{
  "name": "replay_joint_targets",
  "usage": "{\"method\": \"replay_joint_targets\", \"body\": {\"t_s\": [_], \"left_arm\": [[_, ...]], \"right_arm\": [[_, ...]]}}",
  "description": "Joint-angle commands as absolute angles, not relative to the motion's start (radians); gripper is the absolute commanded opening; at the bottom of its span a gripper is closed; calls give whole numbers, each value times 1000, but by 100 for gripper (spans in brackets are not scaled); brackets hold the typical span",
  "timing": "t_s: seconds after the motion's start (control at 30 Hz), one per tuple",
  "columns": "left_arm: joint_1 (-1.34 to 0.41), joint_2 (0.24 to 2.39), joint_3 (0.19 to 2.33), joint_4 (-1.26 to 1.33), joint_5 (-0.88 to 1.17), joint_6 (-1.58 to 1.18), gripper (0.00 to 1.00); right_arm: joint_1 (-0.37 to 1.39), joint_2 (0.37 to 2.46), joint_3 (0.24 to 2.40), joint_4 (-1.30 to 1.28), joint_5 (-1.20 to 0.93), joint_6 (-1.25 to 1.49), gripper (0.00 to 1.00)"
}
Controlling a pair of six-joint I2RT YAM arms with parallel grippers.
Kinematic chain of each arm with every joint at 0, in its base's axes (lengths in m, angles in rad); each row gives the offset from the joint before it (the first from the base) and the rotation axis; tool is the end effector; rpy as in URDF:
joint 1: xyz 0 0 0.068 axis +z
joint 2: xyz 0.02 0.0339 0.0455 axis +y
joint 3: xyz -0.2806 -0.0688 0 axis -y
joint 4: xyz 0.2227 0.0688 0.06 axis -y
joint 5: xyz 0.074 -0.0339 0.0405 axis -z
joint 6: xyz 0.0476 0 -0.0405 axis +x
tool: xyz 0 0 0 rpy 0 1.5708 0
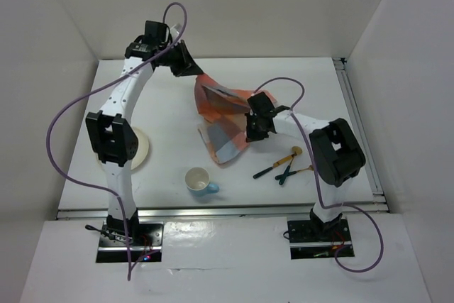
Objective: Set the dinner table for one person
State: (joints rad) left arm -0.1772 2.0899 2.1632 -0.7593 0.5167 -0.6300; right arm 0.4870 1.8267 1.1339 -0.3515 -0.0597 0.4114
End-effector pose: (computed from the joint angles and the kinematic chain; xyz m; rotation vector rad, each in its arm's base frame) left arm 0.4548 -0.1053 0.3602 -0.2389 2.3370 -1.0001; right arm 0.3184 0.1718 0.1838 -0.1222 2.6640 0.3838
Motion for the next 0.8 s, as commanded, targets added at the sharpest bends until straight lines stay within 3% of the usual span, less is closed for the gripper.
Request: {"method": "replay_joint_targets", "body": {"t_s": [0.0, 0.27, 0.37, 0.77], "left_arm": [[-134, 2092, 2235, -758, 566, -632, 0], [15, 2033, 2212, -717, 681, -725, 0], [83, 1955, 2073, -559, 840, -850, 0], [235, 1565, 1781, -381, 891, -1103, 0]], "right_arm": [[480, 1706, 1229, -383, 50, 413, 0], [413, 1520, 1363, -478, 156, 362, 0], [403, 1490, 1474, -528, 210, 338, 0], [403, 1295, 1655, -612, 344, 327, 0]]}}
